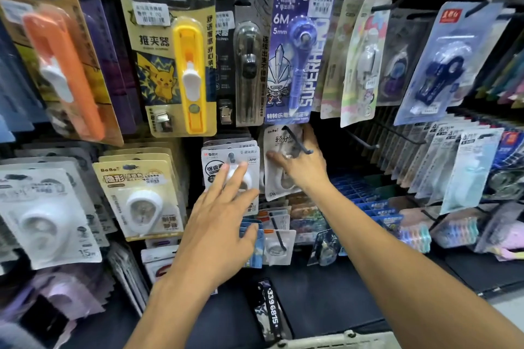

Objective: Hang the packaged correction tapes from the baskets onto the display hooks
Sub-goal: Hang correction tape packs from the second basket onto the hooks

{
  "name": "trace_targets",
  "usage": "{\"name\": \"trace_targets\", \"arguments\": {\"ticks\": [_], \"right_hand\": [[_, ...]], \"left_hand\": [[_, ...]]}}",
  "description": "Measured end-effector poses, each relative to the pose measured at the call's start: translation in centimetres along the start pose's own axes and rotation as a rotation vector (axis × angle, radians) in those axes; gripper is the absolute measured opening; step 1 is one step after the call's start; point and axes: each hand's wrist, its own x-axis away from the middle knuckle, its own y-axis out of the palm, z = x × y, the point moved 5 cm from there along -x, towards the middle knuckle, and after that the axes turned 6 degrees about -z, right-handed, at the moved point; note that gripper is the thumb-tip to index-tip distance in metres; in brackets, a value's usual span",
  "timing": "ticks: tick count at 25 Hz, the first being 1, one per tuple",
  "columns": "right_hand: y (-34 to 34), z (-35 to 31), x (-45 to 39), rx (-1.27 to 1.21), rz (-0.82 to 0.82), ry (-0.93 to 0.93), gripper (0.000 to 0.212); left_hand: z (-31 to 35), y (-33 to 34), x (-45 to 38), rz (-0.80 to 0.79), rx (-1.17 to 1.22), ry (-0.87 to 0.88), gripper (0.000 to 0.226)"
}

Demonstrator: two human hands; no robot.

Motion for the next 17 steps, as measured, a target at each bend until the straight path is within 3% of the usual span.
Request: {"name": "trace_targets", "arguments": {"ticks": [4, 6, 8, 10, 11, 13, 15, 16, 17], "right_hand": [[-0.3, 0.3, 1.3, -0.062, -0.042, 0.057, 0.107], [-0.9, 2.6, 4.7, -0.083, -0.101, 0.106, 0.103], [-0.7, 8.1, 10.5, -0.076, -0.192, 0.207, 0.079], [0.2, 15.3, 18.8, -0.083, -0.303, 0.417, 0.042], [0.7, 18.7, 23.3, -0.074, -0.353, 0.545, 0.028], [1.7, 23.7, 32.3, 0.008, -0.501, 0.754, 0.010], [3.6, 25.7, 38.7, 0.129, -0.706, 0.795, 0.020], [4.8, 25.7, 40.9, 0.170, -0.816, 0.774, 0.032], [6.1, 25.2, 42.5, 0.157, -0.891, 0.773, 0.045]], "left_hand": [[0.5, -0.2, 0.6, 0.021, -0.025, -0.006, 0.059], [1.1, -0.1, 1.6, 0.070, -0.066, -0.030, 0.058], [2.3, 1.3, 2.4, 0.131, -0.112, -0.045, 0.055], [4.2, 4.5, 2.9, 0.039, -0.109, 0.015, 0.053], [5.2, 6.6, 3.1, -0.100, -0.091, 0.074, 0.051], [6.8, 12.3, 5.0, -0.597, -0.088, 0.180, 0.053], [6.6, 17.4, 8.6, -1.133, -0.161, 0.146, 0.057], [5.9, 19.0, 10.0, -1.269, -0.210, 0.096, 0.058], [5.2, 20.1, 10.8, -1.299, -0.247, 0.051, 0.058]]}}
